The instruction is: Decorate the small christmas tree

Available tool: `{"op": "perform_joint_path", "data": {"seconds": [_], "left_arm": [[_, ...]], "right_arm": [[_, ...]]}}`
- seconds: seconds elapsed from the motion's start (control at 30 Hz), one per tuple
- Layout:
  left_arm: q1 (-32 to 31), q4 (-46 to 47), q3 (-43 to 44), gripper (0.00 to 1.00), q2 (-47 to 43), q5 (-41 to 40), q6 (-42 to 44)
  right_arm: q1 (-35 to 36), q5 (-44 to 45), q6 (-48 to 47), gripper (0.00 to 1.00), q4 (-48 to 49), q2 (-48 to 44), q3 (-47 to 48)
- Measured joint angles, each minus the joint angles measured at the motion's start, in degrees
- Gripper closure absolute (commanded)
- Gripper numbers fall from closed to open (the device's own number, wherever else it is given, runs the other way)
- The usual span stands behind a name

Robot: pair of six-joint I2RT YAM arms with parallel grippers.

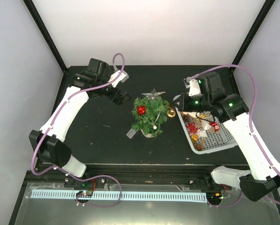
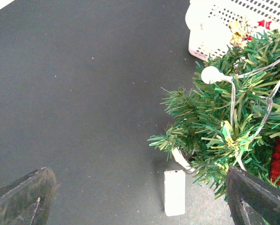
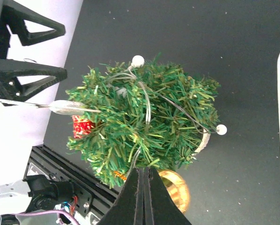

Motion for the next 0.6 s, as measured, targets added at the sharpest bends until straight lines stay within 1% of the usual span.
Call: {"op": "perform_joint_path", "data": {"seconds": [0.37, 0.6], "left_arm": [[-0.04, 0.22, -1.11, 0.01, -0.70, 0.00, 0.02], [-0.07, 0.26, -1.27, 0.01, -0.72, -0.02, 0.02]], "right_arm": [[0.00, 2.82, 0.13, 0.99, 0.11, 2.71, -2.38], [0.00, 2.99, 0.22, 0.99, 0.39, 2.99, -2.38]]}}
